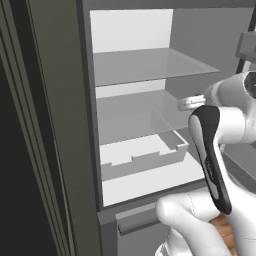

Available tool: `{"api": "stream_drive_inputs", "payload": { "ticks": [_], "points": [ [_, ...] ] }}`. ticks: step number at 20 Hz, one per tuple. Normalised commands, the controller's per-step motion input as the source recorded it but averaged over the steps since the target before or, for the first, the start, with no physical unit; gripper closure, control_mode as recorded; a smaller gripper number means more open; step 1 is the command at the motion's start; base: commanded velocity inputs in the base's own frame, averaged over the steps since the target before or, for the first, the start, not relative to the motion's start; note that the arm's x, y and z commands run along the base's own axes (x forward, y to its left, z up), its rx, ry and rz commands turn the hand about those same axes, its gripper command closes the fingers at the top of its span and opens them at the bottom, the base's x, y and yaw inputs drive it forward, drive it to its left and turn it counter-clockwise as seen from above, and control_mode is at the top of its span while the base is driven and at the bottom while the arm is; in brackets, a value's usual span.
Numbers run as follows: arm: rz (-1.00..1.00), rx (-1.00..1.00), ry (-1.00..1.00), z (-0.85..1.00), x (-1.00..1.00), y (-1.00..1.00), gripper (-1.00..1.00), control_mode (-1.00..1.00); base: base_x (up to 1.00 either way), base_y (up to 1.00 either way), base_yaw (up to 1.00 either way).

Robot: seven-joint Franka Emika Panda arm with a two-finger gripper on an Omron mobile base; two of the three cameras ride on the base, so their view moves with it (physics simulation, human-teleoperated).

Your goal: Retrieve the sausage and cheese from the fridge and place them on the cutting board on the counter.

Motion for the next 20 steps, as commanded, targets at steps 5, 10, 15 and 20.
{"api": "stream_drive_inputs", "payload": {
  "ticks": [5,10,15,20],
  "points": [
    [0.00,0.00,0.01,0.37,-0.77,0.00,1.00,-1.00,0.00,0.00,0.00],
    [0.00,0.00,0.06,0.25,-0.60,0.00,1.00,-1.00,0.00,0.00,0.00],
    [0.00,0.00,0.08,0.05,-0.36,0.00,1.00,-1.00,0.00,0.00,0.00],
    [0.00,0.00,0.04,-0.15,0.00,0.00,1.00,-1.00,0.00,0.00,0.00]
  ]
}}
